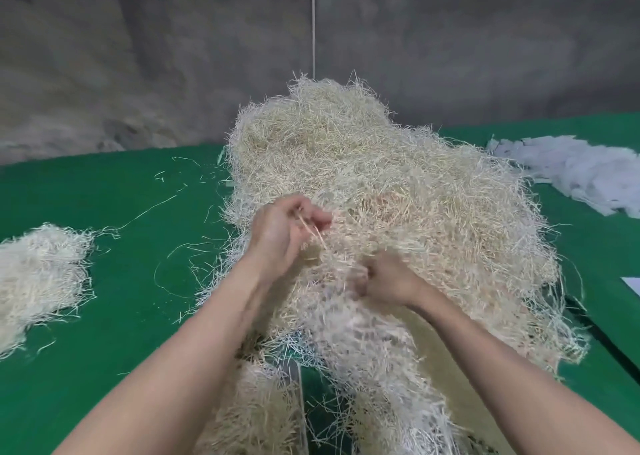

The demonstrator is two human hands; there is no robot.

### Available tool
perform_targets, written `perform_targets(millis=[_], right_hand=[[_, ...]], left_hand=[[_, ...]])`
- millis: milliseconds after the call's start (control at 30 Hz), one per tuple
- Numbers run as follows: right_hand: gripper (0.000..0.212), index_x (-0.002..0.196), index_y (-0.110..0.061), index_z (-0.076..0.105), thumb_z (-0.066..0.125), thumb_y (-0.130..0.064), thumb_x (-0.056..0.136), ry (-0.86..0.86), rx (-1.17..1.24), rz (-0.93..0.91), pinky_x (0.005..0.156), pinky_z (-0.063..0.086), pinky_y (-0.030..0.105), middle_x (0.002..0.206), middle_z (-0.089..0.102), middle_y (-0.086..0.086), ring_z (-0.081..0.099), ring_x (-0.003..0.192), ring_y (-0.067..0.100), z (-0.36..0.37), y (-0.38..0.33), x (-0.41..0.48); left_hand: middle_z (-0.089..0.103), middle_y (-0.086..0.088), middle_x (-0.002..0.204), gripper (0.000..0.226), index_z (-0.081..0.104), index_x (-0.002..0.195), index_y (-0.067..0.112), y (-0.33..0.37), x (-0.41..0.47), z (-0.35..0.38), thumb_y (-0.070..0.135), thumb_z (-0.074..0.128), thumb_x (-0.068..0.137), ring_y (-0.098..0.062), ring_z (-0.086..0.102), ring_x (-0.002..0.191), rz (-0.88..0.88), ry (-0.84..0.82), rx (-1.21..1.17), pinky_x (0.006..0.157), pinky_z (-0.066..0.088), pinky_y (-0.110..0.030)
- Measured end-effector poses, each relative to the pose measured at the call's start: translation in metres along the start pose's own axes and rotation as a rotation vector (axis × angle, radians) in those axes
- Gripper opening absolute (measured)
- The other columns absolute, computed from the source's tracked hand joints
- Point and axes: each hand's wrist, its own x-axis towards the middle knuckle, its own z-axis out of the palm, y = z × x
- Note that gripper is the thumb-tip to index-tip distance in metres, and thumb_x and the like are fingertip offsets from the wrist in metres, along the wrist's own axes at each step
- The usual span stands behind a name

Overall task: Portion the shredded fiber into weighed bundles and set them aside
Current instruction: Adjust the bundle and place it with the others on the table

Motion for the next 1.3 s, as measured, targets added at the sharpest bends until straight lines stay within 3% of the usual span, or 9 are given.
perform_targets(millis=[167, 267, 433, 700, 833, 967, 1067, 1167, 1300], right_hand=[[0.021, 0.081, -0.026, 0.064, 0.068, -0.005, 0.081, 0.255, 0.524, -0.201, 0.074, 0.049, 0.027, 0.087, 0.064, -0.005, 0.061, 0.076, 0.003, -0.046, -0.025, -0.001], [0.045, 0.103, -0.030, 0.055, 0.071, 0.002, 0.075, 0.251, 0.589, -0.148, 0.089, 0.051, 0.043, 0.109, 0.059, 0.001, 0.061, 0.096, 0.020, -0.057, -0.026, -0.005], [0.077, 0.125, -0.032, 0.042, 0.082, -0.021, 0.060, 0.208, 0.483, -0.016, 0.079, 0.053, 0.032, 0.108, 0.048, -0.008, 0.055, 0.095, 0.015, -0.040, -0.021, -0.007], [0.050, 0.133, -0.011, 0.032, 0.054, -0.004, 0.088, 0.156, -0.245, 0.232, 0.047, 0.040, 0.018, 0.076, 0.053, -0.004, 0.052, 0.062, 0.008, -0.023, 0.032, -0.008], [0.085, 0.145, -0.029, 0.021, 0.073, -0.017, 0.079, 0.053, -0.265, 0.158, 0.077, 0.053, 0.027, 0.106, 0.062, -0.001, 0.060, 0.088, 0.013, -0.067, 0.004, -0.020], [0.102, 0.148, -0.036, 0.013, 0.078, -0.031, 0.070, 0.158, -0.047, -0.142, 0.107, 0.032, 0.035, 0.147, 0.036, -0.005, 0.038, 0.131, 0.017, -0.089, -0.058, -0.013], [0.074, 0.143, -0.026, 0.032, 0.070, -0.029, 0.080, 0.217, 0.295, -0.122, 0.098, 0.047, 0.036, 0.136, 0.047, -0.001, 0.054, 0.114, 0.014, -0.051, -0.094, 0.018], [0.029, 0.120, -0.019, 0.053, 0.057, -0.016, 0.091, 0.292, 0.366, -0.082, 0.062, 0.057, 0.026, 0.106, 0.061, 0.001, 0.061, 0.070, 0.009, -0.004, -0.085, 0.039], [0.049, 0.135, -0.026, 0.042, 0.058, -0.013, 0.090, 0.291, 0.039, -0.019, 0.075, 0.051, 0.017, 0.116, 0.060, -0.004, 0.060, 0.083, 0.007, 0.019, -0.025, 0.032]], left_hand=[[0.054, 0.021, 0.096, 0.041, 0.054, 0.117, 0.029, -0.029, -0.009, 0.012, 0.024, 0.070, 0.080, 0.016, 0.055, 0.069, -0.037, -0.435, 0.998, 0.065, 0.046, -0.009], [0.058, 0.006, 0.073, 0.019, 0.062, 0.089, 0.012, -0.027, -0.005, 0.007, 0.030, 0.065, 0.085, 0.000, 0.048, 0.046, 0.020, -0.204, 0.861, 0.049, 0.043, -0.015], [0.068, 0.005, 0.100, 0.057, 0.062, 0.109, 0.003, -0.002, 0.002, 0.009, 0.036, 0.070, 0.063, -0.005, 0.060, 0.089, -0.117, -0.096, 0.469, 0.104, 0.037, -0.034], [0.061, -0.002, 0.073, 0.017, 0.056, 0.085, 0.005, 0.032, 0.019, -0.008, 0.011, 0.046, 0.097, -0.009, 0.060, 0.063, 0.064, 0.166, -0.132, 0.068, 0.052, -0.025], [0.051, 0.002, 0.133, 0.022, 0.055, 0.084, 0.005, 0.030, 0.013, -0.010, -0.001, 0.038, 0.097, -0.016, 0.045, 0.129, 0.038, 0.164, 0.183, 0.096, 0.037, -0.022], [0.046, 0.006, 0.133, 0.020, 0.058, 0.106, -0.003, 0.027, 0.018, -0.007, 0.001, 0.042, 0.095, -0.017, 0.031, 0.138, 0.082, 0.116, 0.172, 0.114, 0.019, -0.031], [0.053, -0.016, 0.130, 0.033, 0.049, 0.124, -0.005, 0.035, 0.014, 0.005, 0.012, 0.044, 0.096, -0.025, 0.047, 0.127, 0.073, 0.073, -0.030, 0.112, 0.031, -0.038], [0.068, -0.009, 0.080, 0.014, 0.052, 0.098, 0.007, 0.059, 0.012, 0.003, 0.014, 0.039, 0.099, -0.017, 0.066, 0.074, 0.057, -0.013, -0.312, 0.071, 0.052, -0.030], [0.050, 0.001, 0.064, 0.007, 0.050, 0.089, 0.015, 0.089, 0.026, -0.042, 0.011, 0.046, 0.093, -0.007, 0.034, 0.043, 0.244, 0.154, -0.328, 0.042, 0.027, -0.018]])
